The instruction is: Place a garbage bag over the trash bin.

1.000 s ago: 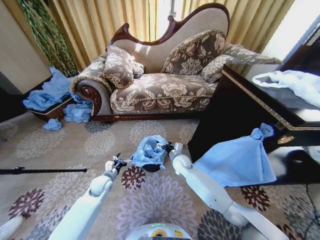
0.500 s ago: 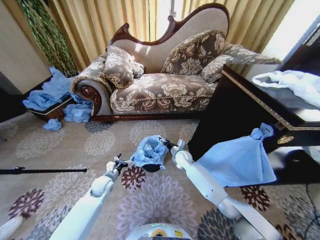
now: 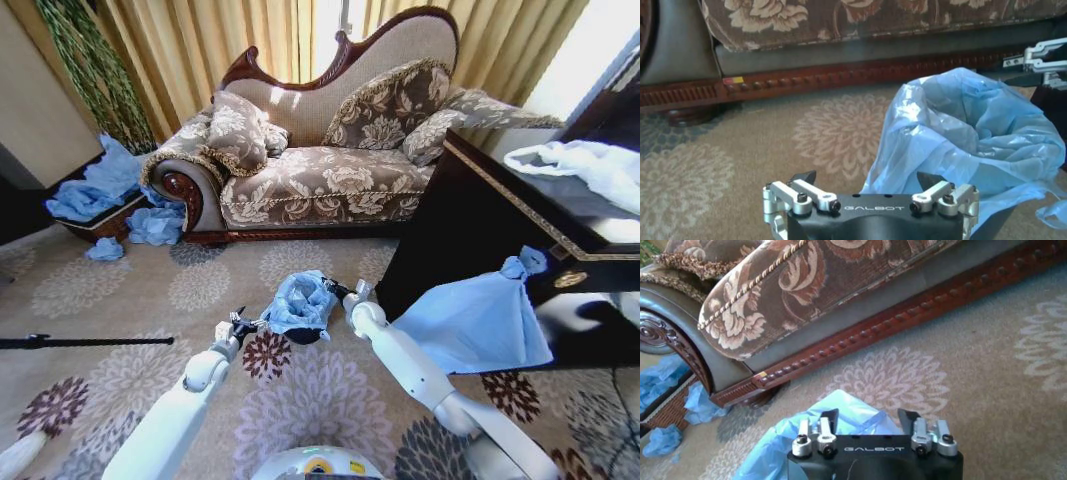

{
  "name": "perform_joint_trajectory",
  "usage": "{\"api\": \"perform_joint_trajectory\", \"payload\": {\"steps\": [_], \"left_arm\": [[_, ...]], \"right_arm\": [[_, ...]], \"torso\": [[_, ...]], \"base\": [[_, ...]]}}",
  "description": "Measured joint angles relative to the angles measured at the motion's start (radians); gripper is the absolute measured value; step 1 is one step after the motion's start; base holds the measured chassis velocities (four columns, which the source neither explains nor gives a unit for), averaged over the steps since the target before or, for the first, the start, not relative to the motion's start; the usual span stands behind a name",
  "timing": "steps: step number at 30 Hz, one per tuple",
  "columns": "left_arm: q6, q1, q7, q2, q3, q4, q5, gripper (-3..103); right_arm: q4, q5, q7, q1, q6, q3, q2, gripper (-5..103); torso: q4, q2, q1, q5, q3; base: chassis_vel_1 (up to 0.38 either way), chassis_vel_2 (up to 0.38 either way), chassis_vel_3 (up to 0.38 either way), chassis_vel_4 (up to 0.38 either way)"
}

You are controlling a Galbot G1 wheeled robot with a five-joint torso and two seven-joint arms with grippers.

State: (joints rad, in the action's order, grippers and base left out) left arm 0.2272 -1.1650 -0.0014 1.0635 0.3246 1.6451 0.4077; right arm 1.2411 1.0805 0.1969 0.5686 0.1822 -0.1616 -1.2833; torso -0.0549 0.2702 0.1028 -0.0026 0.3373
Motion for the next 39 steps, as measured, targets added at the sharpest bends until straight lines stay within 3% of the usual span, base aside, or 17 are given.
{"api": "perform_joint_trajectory", "payload": {"steps": [8, 12, 17, 18, 21, 26, 30, 32, 37, 39], "left_arm": [[0.000, 0.015, 0.000, 0.004, -0.006, -0.005, 0.001, 100], [0.003, 0.022, -0.002, 0.004, -0.009, -0.002, 0.003, 100], [0.006, 0.030, -0.004, 0.008, -0.015, -0.001, 0.004, 100], [0.006, 0.030, -0.004, 0.008, -0.015, -0.001, 0.004, 100], [0.006, 0.031, -0.005, 0.013, -0.018, -0.001, 0.003, 100], [0.006, 0.035, -0.006, 0.016, -0.020, -0.002, 0.002, 100], [0.006, 0.039, -0.008, 0.021, -0.021, -0.003, 0.002, 100], [0.006, 0.039, -0.010, 0.022, -0.021, -0.003, 0.002, 100], [0.007, 0.037, -0.017, 0.025, -0.021, 0.001, 0.002, 100], [0.007, 0.037, -0.018, 0.025, -0.021, 0.002, 0.002, 100]], "right_arm": [[-0.013, -0.007, -0.006, 0.004, 0.000, 0.003, 0.001, 89], [-0.022, -0.002, -0.010, 0.003, 0.000, 0.004, -0.007, 91], [-0.028, 0.004, -0.017, 0.003, -0.002, 0.004, -0.013, 71], [-0.028, 0.004, -0.017, 0.003, -0.002, 0.004, -0.013, 71], [-0.029, 0.005, -0.018, 0.004, -0.004, 0.004, -0.014, 54], [-0.029, 0.005, -0.018, 0.005, -0.006, 0.004, -0.014, 44], [-0.028, 0.003, -0.018, 0.004, -0.009, 0.000, -0.017, 22], [-0.028, 0.002, -0.017, 0.004, -0.012, -0.001, -0.017, 22], [-0.029, -0.003, -0.012, 0.002, -0.021, -0.005, -0.017, 2], [-0.029, -0.005, -0.010, 0.001, -0.023, -0.005, -0.016, 1]], "torso": [[-0.0001, 0.000, 0.000, 0.0000, 0.000], [0.0000, 0.000, 0.000, 0.0000, 0.000], [0.0000, 0.000, 0.000, 0.0000, 0.000], [0.0000, 0.000, 0.000, 0.0000, 0.000], [0.0000, 0.000, 0.000, 0.0000, 0.000], [0.0000, 0.000, 0.000, 0.0000, 0.000], [0.0000, 0.000, 0.000, 0.0000, 0.000], [0.0000, 0.000, 0.000, 0.0000, 0.000], [0.0000, 0.000, 0.000, 0.0000, 0.000], [0.0000, 0.000, 0.000, 0.0000, 0.000]], "base": [[0.000, 0.000, 0.000, 0.000], [0.000, 0.000, 0.000, 0.000], [0.000, 0.000, 0.000, 0.000], [0.000, 0.000, 0.000, 0.000], [0.000, 0.000, 0.000, 0.000], [0.000, 0.000, 0.000, 0.000], [0.000, 0.000, 0.000, 0.000], [0.000, 0.000, 0.000, 0.000], [0.000, 0.000, 0.000, 0.000], [0.000, 0.000, 0.000, 0.000]]}}
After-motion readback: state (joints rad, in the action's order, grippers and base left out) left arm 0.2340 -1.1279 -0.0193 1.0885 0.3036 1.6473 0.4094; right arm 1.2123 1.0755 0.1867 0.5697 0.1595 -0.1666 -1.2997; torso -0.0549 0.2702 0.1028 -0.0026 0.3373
